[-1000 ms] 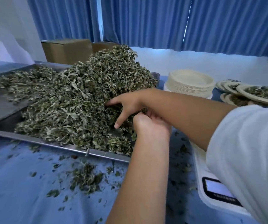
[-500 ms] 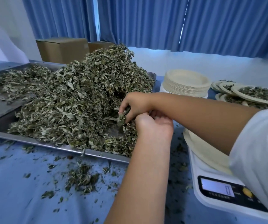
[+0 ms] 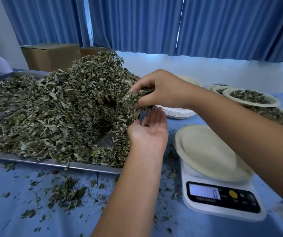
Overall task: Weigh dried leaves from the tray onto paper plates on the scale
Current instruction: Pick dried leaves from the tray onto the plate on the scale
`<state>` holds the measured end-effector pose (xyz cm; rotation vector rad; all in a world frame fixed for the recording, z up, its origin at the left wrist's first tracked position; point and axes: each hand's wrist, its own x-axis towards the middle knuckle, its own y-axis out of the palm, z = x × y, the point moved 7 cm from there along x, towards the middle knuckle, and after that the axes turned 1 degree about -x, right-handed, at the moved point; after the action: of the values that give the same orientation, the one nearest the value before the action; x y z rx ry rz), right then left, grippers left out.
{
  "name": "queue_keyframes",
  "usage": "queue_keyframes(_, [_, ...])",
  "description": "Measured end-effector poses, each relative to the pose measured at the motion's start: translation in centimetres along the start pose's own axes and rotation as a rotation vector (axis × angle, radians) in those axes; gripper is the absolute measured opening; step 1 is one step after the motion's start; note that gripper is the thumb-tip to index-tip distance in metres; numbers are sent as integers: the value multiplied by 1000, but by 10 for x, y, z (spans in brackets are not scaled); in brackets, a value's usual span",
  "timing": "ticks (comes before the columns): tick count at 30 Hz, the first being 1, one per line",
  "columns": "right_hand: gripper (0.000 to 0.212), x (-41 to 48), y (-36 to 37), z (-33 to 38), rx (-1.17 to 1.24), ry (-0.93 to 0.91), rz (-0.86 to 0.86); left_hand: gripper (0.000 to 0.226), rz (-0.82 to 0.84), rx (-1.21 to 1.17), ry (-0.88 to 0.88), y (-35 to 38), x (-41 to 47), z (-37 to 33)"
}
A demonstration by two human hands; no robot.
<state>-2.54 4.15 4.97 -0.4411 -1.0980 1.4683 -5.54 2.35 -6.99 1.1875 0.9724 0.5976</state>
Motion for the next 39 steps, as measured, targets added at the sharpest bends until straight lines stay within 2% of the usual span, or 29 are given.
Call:
queue_keyframes(3, [27,-26,-19,-8,48,65,-49,44,4,17,26,0,-2,4])
queue_keyframes(6, [26,-53,-35,-16,81,108,-109,43,9,130,39,1,-5,13])
queue_keyframes(10, [18,-91,-53,-18,45,105,-132,43,-12,232,44,-1,-10,18])
queue_keyframes(21, [16,-134,-56,-53,-253,302,199,46,66,338,23,1,-15,36])
queue_keyframes(24, [27,-136,-40,-59,-350,336,312,48,81,383,31,3,-16,38])
queue_keyframes(30, [33,-145,-28,-61,-313,413,551,51,105,618,49,4,-16,43])
queue_keyframes(36, [39,-145,-60,-62,-411,407,359,53,235,1056,109,13,-21,57])
queue_keyframes(39, [35,-143,-64,-63,-390,391,291,55,332,1122,133,19,-25,63])
